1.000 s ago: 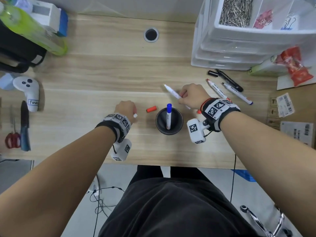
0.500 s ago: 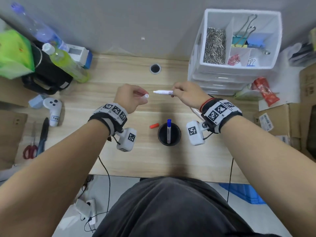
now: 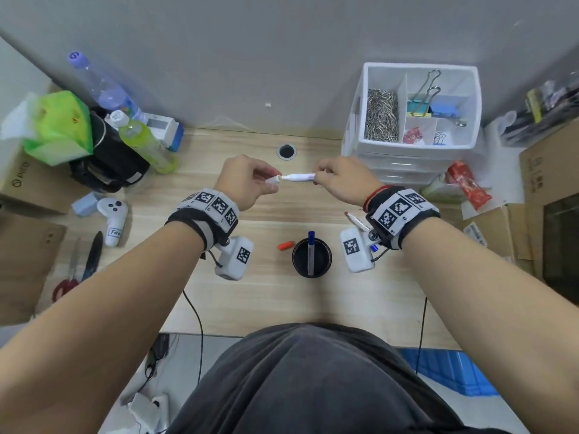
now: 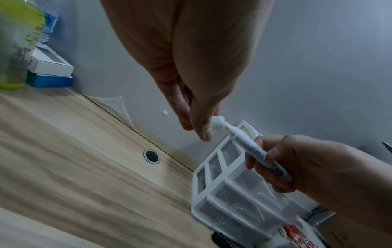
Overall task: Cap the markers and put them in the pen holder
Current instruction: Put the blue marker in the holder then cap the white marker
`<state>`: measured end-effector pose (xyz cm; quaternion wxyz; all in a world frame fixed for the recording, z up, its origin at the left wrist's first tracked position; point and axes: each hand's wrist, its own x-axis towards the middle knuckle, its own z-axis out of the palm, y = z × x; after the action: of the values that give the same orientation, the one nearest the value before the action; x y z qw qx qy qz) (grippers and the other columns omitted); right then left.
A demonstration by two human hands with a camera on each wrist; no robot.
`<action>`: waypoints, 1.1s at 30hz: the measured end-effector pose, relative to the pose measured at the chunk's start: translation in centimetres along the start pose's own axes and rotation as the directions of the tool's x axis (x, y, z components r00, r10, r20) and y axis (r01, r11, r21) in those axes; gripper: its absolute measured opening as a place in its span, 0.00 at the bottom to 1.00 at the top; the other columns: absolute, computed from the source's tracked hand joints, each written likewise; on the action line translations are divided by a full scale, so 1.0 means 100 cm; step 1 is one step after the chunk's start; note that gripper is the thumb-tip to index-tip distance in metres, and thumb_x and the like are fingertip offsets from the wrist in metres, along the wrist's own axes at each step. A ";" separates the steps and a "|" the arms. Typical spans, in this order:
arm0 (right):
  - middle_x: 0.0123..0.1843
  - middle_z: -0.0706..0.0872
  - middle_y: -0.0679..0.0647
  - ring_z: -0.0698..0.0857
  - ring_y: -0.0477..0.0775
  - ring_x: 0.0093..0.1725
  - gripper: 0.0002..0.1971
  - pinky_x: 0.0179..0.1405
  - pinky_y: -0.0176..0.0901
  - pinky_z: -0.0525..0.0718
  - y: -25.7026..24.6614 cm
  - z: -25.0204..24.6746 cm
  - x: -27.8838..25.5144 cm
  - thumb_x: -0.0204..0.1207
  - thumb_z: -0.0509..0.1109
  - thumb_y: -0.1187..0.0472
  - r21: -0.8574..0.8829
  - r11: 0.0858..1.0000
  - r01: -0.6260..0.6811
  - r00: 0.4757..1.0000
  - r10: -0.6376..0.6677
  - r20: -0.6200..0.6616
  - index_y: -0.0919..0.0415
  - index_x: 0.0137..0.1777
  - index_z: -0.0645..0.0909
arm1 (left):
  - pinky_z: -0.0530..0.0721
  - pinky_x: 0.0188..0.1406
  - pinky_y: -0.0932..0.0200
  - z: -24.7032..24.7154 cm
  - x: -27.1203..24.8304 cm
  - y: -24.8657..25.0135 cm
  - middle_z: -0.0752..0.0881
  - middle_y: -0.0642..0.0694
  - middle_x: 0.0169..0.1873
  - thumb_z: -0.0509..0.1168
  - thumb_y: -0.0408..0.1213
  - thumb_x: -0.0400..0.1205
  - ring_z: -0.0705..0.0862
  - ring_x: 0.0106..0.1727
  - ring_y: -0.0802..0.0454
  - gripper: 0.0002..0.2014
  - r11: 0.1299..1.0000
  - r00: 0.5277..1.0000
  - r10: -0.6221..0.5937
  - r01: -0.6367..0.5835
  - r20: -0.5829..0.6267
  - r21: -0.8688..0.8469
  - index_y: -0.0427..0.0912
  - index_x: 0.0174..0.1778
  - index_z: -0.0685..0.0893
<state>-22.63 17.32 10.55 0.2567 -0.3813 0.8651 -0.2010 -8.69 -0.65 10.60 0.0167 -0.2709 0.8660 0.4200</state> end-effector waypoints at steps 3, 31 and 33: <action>0.31 0.78 0.46 0.79 0.59 0.40 0.07 0.36 0.45 0.70 -0.004 0.001 -0.003 0.78 0.63 0.52 -0.052 0.998 0.019 1.000 -0.019 0.012 0.48 0.40 0.80 | 0.78 0.42 0.82 -0.003 -0.005 0.007 0.89 0.53 0.40 0.80 0.32 0.71 0.86 0.37 0.67 0.15 0.998 0.999 0.019 -0.020 0.029 0.057 0.44 0.54 0.92; 0.17 0.66 0.45 0.65 0.53 0.21 0.34 0.32 0.47 0.65 -0.004 0.019 -0.018 0.72 0.58 0.27 0.387 0.902 -0.191 0.971 0.232 -0.059 0.53 0.18 0.62 | 0.86 0.42 0.60 0.026 -0.018 -0.010 0.91 0.52 0.44 0.79 0.34 0.72 0.90 0.43 0.56 0.19 0.989 0.972 -0.131 0.142 0.195 -0.046 0.48 0.57 0.85; 0.17 0.70 0.41 0.67 0.46 0.21 0.33 0.31 0.43 0.67 0.001 0.027 -0.020 0.77 0.58 0.28 0.563 0.806 -0.183 0.976 0.216 0.008 0.50 0.19 0.68 | 0.82 0.40 0.62 0.035 -0.020 -0.019 0.91 0.53 0.43 0.79 0.37 0.73 0.90 0.45 0.55 0.17 0.983 0.960 -0.173 0.181 0.222 -0.017 0.48 0.56 0.86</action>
<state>-19.89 18.54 8.92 0.3522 -0.1904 0.8100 -0.4286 -6.79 1.86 7.42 0.1448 -0.2996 0.8231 0.4601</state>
